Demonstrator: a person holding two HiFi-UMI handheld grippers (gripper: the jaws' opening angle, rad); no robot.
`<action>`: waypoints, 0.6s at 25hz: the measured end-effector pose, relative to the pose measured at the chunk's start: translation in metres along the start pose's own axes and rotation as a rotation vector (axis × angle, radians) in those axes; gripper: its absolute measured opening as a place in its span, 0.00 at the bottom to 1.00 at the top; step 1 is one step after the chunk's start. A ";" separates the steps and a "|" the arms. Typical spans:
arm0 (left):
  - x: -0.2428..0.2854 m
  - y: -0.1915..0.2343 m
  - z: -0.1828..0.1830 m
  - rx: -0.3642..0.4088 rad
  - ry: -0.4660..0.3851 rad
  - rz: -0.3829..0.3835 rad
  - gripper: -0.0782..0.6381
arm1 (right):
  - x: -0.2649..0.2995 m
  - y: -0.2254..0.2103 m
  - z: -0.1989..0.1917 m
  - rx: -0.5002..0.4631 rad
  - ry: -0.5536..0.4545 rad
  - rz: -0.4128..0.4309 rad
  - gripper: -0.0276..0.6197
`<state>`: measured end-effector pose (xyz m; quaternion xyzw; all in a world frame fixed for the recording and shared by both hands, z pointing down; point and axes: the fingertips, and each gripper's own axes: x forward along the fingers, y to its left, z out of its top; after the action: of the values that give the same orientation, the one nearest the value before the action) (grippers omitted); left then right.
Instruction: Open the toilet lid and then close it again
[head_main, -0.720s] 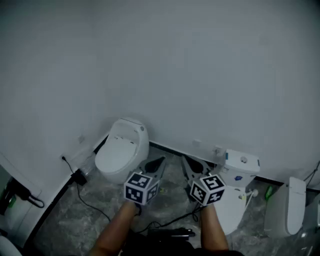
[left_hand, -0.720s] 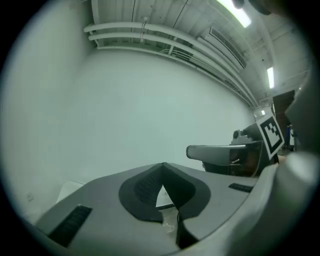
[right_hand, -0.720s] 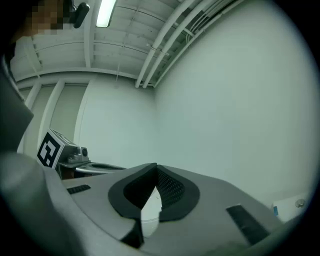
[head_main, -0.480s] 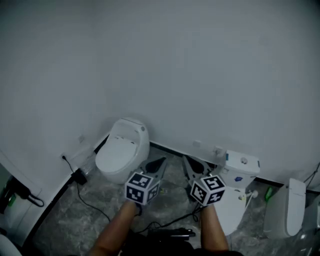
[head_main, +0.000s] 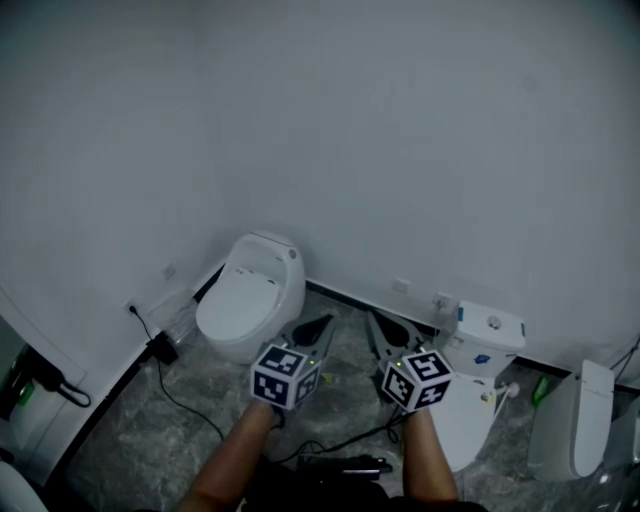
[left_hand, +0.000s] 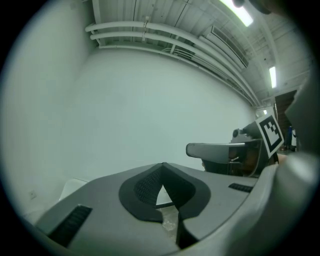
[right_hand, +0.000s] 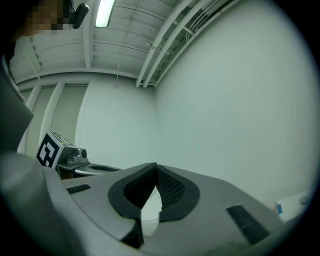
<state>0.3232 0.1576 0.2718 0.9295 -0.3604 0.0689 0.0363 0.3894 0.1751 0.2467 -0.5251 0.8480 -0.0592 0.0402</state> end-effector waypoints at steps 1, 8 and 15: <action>-0.002 0.002 -0.002 -0.004 0.003 0.006 0.12 | 0.002 0.002 -0.001 0.001 0.002 0.010 0.06; -0.026 0.034 -0.021 -0.040 0.028 0.078 0.12 | 0.026 0.032 -0.019 0.002 0.042 0.088 0.06; -0.066 0.083 -0.037 -0.084 0.042 0.178 0.12 | 0.065 0.077 -0.036 0.001 0.091 0.181 0.06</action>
<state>0.2153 0.1441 0.3000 0.8898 -0.4433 0.0760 0.0767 0.2874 0.1532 0.2709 -0.4428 0.8930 -0.0795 0.0068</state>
